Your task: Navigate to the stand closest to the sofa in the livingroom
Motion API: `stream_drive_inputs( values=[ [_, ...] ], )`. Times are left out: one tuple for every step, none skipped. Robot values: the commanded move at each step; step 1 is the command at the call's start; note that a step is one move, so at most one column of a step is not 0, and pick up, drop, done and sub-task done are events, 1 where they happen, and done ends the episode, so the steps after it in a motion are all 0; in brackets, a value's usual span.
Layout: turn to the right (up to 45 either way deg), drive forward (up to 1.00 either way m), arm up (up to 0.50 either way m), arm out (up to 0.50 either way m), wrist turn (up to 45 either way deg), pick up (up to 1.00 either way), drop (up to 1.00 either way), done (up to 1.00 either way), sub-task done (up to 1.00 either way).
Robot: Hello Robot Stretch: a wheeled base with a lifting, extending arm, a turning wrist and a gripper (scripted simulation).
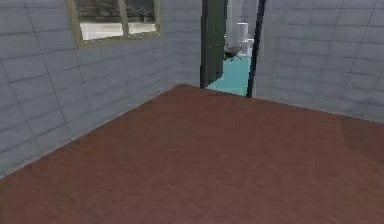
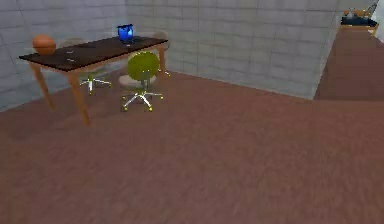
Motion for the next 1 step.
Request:
stream_drive_inputs(
  values=[
    [12.0, 0.00, 0.00, 0.00, 0.0, 0.00, 0.00, 0.00, 0.00]
  ],
)
